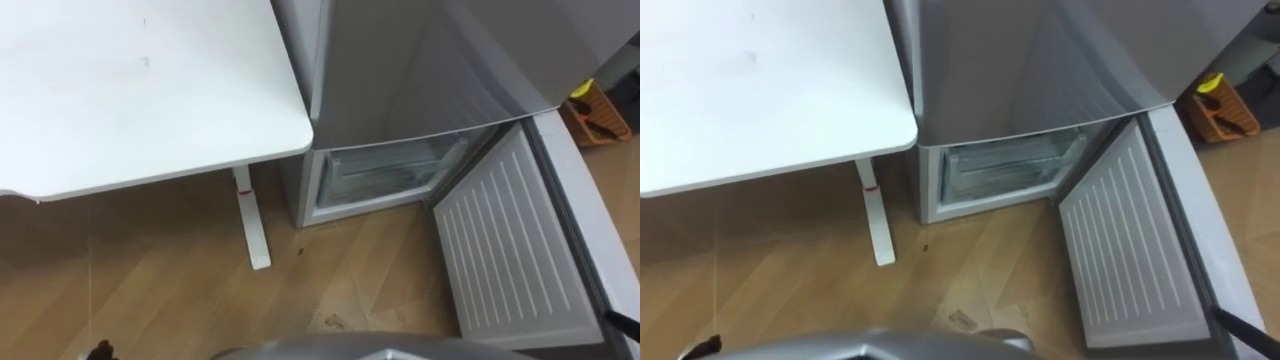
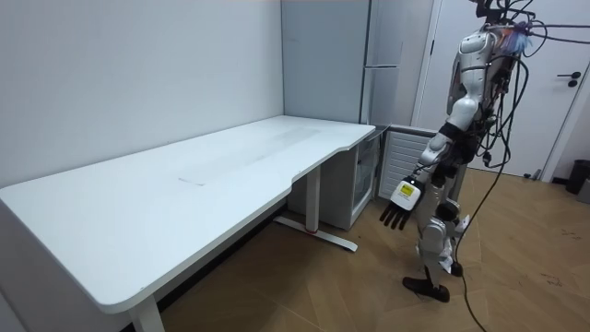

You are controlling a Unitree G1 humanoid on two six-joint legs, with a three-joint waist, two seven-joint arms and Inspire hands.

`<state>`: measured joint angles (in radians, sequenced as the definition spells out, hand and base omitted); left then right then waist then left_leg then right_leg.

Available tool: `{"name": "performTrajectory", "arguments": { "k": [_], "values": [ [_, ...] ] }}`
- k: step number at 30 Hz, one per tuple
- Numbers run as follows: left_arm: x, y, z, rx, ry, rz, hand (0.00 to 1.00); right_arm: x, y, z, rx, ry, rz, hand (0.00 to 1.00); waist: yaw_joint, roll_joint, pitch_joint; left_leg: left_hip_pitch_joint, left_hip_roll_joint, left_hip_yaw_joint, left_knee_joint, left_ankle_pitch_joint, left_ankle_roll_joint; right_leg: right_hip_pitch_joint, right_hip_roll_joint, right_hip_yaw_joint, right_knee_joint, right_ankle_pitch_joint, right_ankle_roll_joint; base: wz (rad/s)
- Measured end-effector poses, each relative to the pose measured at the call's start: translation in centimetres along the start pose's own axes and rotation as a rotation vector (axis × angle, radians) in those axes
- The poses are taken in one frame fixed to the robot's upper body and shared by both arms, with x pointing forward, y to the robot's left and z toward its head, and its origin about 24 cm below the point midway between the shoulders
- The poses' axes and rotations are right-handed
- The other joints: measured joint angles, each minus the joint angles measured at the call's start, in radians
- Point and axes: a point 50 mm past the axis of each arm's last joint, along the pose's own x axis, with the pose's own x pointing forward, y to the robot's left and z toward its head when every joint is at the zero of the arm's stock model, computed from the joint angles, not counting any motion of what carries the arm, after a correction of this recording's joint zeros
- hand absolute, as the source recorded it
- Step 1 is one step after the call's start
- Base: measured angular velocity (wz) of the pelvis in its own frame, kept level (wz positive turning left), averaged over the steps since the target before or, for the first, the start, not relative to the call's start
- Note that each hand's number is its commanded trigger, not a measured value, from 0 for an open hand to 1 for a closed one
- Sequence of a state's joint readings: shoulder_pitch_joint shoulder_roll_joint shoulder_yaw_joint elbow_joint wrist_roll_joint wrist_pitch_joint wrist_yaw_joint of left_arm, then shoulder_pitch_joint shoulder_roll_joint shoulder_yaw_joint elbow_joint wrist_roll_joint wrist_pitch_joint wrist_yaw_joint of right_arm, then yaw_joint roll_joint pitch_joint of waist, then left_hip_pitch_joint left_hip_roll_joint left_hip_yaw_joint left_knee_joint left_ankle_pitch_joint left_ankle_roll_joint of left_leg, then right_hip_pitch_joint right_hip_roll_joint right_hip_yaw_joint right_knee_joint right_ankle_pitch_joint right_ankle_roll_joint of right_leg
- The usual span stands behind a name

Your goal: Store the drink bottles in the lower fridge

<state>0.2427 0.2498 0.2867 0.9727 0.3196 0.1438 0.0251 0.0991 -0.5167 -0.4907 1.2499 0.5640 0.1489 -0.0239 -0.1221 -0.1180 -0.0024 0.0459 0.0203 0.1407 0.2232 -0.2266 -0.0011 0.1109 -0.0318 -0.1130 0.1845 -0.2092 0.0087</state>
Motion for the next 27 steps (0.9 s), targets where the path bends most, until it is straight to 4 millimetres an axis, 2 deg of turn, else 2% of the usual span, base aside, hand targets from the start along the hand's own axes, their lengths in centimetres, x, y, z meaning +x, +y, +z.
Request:
{"name": "performTrajectory", "arguments": {
  "k": [2,7,16,17,18,20,22,27],
  "values": [
    [0.0,-0.1,0.3,0.027,-0.010,-0.004,0.00,0.0,0.2,0.0,-0.051,-0.001,0.036,0.00,0.006,0.003,0.0030,0.001,0.007,0.017,-0.001,0.003,-0.004,-0.006,0.004,0.005,0.000,0.003,-0.006,-0.17],
    [0.1,-1.0,1.2,0.070,-0.028,-0.033,0.00,0.0,1.1,-0.1,-0.219,0.000,0.074,0.00,0.021,-0.004,0.0044,-0.002,0.013,0.038,-0.001,0.004,-0.006,-0.017,0.010,0.028,0.000,0.006,-0.011,-0.15],
    [0.0,-0.7,-0.4,0.063,0.010,-0.025,0.00,0.0,1.0,-0.3,-0.246,0.010,0.108,0.00,0.024,-0.010,0.0026,-0.002,0.015,0.046,-0.001,0.005,-0.005,-0.019,0.012,0.032,-0.016,0.012,-0.011,-0.04],
    [0.0,-0.8,-0.6,0.064,0.019,-0.031,0.00,0.0,1.0,-0.3,-0.250,0.013,0.110,0.00,0.024,-0.016,0.0058,-0.002,0.015,0.045,-0.001,0.005,-0.006,-0.015,0.012,0.031,-0.017,0.012,-0.011,0.00],
    [0.0,-0.8,-0.8,0.065,0.024,-0.036,0.00,0.0,1.0,-0.3,-0.253,0.014,0.114,0.00,0.025,-0.010,0.0082,-0.003,0.016,0.045,0.000,0.005,-0.006,-0.015,0.013,0.031,-0.017,0.012,-0.011,0.00],
    [0.0,-0.9,-0.9,0.066,0.029,-0.052,0.00,-0.1,1.2,-0.4,-0.253,0.019,0.145,0.00,0.027,-0.012,0.0127,-0.008,0.017,0.046,0.000,0.004,-0.007,-0.026,0.014,0.031,-0.018,0.012,-0.011,-0.04],
    [0.0,-0.9,-0.9,0.066,0.029,-0.054,0.00,-0.1,1.2,-0.5,-0.253,0.030,0.173,0.00,0.026,-0.015,0.0160,-0.009,0.018,0.046,0.000,0.004,-0.007,-0.030,0.014,0.031,-0.018,0.012,-0.011,0.00],
    [0.2,-1.0,0.4,0.066,0.000,-0.054,0.00,-0.5,2.1,-0.7,-0.371,0.040,0.236,0.00,0.042,-0.021,0.0129,-0.022,0.021,0.055,0.000,0.005,-0.007,-0.045,0.016,0.039,-0.011,0.017,-0.014,-0.13]
  ]
}}
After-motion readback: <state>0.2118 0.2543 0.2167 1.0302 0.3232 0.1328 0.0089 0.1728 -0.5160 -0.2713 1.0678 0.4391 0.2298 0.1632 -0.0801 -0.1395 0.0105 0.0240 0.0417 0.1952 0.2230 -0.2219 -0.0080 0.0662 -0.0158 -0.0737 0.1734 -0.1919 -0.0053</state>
